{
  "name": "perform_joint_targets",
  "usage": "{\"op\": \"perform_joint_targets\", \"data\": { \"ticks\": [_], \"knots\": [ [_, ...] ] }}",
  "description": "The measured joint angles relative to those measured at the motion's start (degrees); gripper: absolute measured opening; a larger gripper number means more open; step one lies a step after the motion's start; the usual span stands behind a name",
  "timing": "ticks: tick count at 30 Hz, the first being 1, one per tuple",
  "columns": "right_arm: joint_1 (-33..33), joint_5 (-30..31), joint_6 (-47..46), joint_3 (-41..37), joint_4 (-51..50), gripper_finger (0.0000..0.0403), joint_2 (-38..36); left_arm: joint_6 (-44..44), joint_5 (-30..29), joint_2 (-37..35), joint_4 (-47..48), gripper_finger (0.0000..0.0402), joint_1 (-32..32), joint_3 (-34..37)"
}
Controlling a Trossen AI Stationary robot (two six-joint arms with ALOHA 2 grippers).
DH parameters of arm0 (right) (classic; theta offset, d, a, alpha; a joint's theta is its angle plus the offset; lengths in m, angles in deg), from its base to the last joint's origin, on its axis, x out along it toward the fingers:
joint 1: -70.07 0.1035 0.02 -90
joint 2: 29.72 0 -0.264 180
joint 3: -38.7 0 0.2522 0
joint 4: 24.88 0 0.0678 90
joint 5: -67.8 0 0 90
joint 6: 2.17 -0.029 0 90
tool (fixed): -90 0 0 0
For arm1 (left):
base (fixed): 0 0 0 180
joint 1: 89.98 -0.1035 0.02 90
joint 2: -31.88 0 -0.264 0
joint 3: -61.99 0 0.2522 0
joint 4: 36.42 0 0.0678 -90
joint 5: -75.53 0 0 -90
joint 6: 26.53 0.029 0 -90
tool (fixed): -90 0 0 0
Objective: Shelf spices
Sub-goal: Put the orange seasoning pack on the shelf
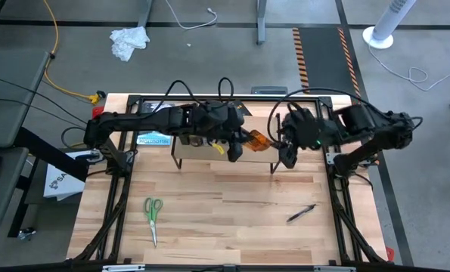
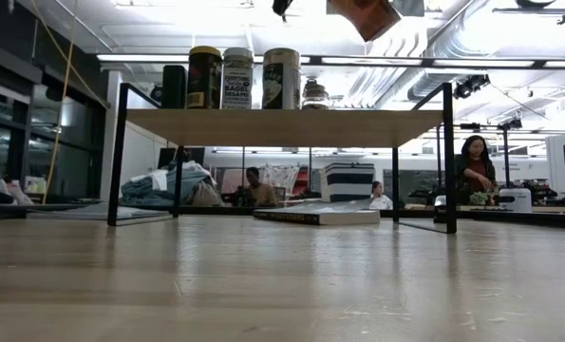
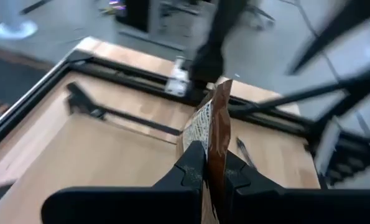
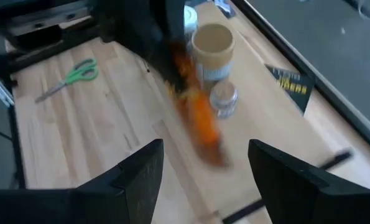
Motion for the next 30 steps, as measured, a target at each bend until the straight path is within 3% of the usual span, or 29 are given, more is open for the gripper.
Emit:
{"op": "perform_joint_targets", "data": {
  "ticks": [4, 11, 20, 25, 30],
  "knots": [
    [-4.48, -3.71, 9.97, -0.02, 4.19, 0.0232, -0.01, 6.0, 5.5, 0.0, 1.04, 0.0, -0.86, 0.0],
    [-8.44, -15.87, 18.93, -0.02, 10.05, 0.0232, 0.63, 10.72, 3.1, -0.92, -0.19, 0.0, -1.16, -1.28],
    [-11.26, -10.79, 23.85, -0.02, 10.29, 0.0232, 0.53, 13.9, 0.7, -1.05, 2.64, 0.0, -2.09, -7.18],
    [-11.88, -10.33, 24.57, 0.0, 12.87, 0.0232, -1.65, 14.81, -0.42, -0.92, 9.83, 0.0, -2.01, -7.9],
    [-11.88, -11.43, 24.32, 0.0, 14.39, 0.0232, -1.91, 14.87, 0.02, -0.94, 9.02, 0.0, -2.05, -7.91]
  ]
}}
